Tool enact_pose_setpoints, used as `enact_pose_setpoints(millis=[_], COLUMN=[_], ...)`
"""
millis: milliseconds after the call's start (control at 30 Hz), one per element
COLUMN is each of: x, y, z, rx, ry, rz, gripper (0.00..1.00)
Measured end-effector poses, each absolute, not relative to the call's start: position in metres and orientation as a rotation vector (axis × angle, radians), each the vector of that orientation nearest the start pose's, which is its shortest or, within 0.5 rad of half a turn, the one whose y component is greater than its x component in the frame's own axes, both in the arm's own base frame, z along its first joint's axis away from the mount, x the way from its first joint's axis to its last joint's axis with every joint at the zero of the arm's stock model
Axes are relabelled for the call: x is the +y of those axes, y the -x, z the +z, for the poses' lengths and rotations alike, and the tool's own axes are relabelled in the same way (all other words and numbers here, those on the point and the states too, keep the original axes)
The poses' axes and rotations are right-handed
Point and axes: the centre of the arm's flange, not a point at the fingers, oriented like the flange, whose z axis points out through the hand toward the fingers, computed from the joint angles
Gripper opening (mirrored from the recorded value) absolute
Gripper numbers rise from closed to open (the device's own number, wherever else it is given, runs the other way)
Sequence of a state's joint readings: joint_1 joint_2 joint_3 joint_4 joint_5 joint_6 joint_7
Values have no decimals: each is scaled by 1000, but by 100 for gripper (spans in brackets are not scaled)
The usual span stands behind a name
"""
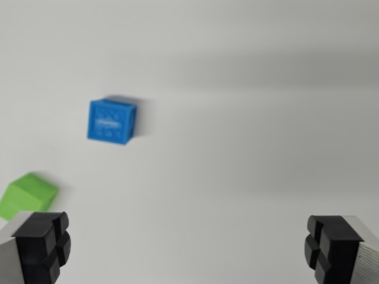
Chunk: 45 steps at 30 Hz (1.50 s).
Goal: Stack cube
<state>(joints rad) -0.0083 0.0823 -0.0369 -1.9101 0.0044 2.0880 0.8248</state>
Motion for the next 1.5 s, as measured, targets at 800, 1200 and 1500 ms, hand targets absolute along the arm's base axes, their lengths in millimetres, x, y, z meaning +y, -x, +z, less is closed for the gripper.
enact_pose_setpoints(millis=[800,1200,1500], x=[-9,9,26], y=[-583,-576,-569], z=[444,427,412], rx=[1361,1413,1464], ry=[2789,2766,2743], rz=[-120,-110,-100], gripper=[100,100,100])
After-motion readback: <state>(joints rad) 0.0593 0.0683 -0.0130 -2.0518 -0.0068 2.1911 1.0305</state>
